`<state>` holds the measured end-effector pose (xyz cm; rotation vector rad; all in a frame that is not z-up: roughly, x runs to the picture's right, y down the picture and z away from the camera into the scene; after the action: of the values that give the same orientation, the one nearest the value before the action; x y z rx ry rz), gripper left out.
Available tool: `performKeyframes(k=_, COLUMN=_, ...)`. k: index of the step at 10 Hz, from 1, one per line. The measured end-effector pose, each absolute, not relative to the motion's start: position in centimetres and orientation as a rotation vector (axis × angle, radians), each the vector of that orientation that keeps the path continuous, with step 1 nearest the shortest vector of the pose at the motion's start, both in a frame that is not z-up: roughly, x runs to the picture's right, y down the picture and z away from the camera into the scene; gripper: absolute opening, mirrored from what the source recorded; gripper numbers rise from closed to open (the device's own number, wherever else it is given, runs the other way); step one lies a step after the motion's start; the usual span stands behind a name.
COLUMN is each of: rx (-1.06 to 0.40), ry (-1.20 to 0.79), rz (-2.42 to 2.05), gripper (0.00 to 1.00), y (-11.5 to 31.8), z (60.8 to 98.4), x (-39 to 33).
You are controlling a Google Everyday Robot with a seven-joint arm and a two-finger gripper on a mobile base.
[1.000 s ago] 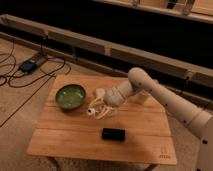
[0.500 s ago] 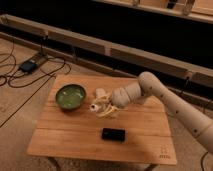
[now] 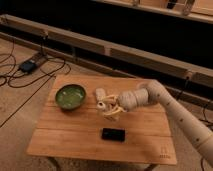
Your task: Stand the bottle upright
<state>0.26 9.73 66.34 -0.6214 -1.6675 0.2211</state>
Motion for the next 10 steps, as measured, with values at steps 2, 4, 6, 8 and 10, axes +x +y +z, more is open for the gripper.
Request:
performKeyframes(k=2, rx=-0.617, ry=-1.729, rz=0.237, gripper=0.00, y=10.0, z=66.9, x=0.7)
performKeyframes(k=4, rx=-0.611, ry=-1.765, rz=0.245, gripper=0.00, y=10.2, z=67.4, x=0.9)
performKeyframes(k=6, rx=-0.604, ry=-1.781, rz=0.254, gripper=0.00, y=10.3, z=67.8, x=1.4)
performKeyframes(k=8, rx=-0.592, ry=-1.799, rz=0.277, gripper=0.00, y=10.5, z=68.8, x=2.6)
performKeyframes(k=10, rx=-0.582, ry=-1.830, rz=0.304, gripper=0.00, y=10.7, z=70.1, x=4.0)
